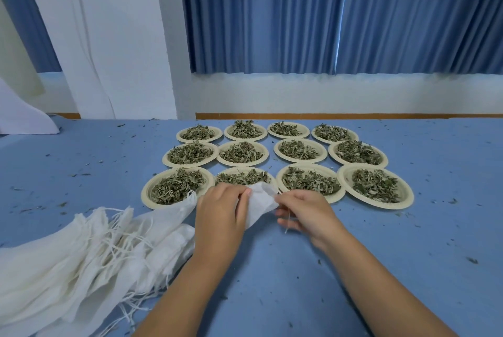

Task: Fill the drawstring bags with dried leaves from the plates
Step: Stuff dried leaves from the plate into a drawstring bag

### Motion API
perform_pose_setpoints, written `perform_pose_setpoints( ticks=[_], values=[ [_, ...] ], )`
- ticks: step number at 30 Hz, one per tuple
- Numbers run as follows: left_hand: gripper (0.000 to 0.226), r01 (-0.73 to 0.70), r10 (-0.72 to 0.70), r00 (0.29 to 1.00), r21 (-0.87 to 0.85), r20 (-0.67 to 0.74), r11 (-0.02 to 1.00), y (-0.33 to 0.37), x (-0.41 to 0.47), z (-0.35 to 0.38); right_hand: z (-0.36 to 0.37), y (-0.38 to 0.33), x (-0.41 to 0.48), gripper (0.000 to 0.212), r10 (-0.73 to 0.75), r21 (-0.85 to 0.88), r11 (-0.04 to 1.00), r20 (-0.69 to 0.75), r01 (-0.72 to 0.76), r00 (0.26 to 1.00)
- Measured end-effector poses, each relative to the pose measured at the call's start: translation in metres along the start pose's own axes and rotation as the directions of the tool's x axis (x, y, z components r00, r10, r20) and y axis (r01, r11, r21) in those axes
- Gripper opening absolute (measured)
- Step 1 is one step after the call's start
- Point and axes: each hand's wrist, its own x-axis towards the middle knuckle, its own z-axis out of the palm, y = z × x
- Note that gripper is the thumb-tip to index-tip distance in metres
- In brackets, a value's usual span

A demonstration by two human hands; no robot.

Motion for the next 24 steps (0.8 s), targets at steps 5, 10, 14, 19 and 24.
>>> perform_pose_setpoints(
  ticks=[5,10,14,19,24],
  values=[
    [0.005,-0.040,0.037,0.998,0.064,0.040,0.997,0.002,-0.001,-0.003,0.000,0.000,-0.004,0.013,-0.161,-0.276,0.952,-0.069,0.136,0.985],
    [0.005,-0.082,0.076,0.995,0.100,0.059,0.992,0.003,-0.001,-0.007,0.000,-0.001,-0.006,0.028,-0.519,-0.597,0.648,0.107,0.473,0.848],
    [0.005,-0.090,0.075,0.990,0.125,0.119,0.988,-0.001,-0.001,-0.008,0.000,0.006,-0.002,0.024,-0.391,-0.681,0.584,0.240,0.441,0.888],
    [0.013,0.145,-0.160,0.968,0.089,0.192,0.985,-0.020,0.001,-0.006,-0.002,0.000,0.017,0.028,-0.394,-0.606,0.696,0.127,0.386,0.910],
    [0.021,0.427,-0.405,0.885,-0.055,0.228,0.902,-0.025,0.005,-0.007,0.016,-0.016,0.056,0.021,-0.373,-0.772,0.518,0.182,0.367,0.910]
  ],
)
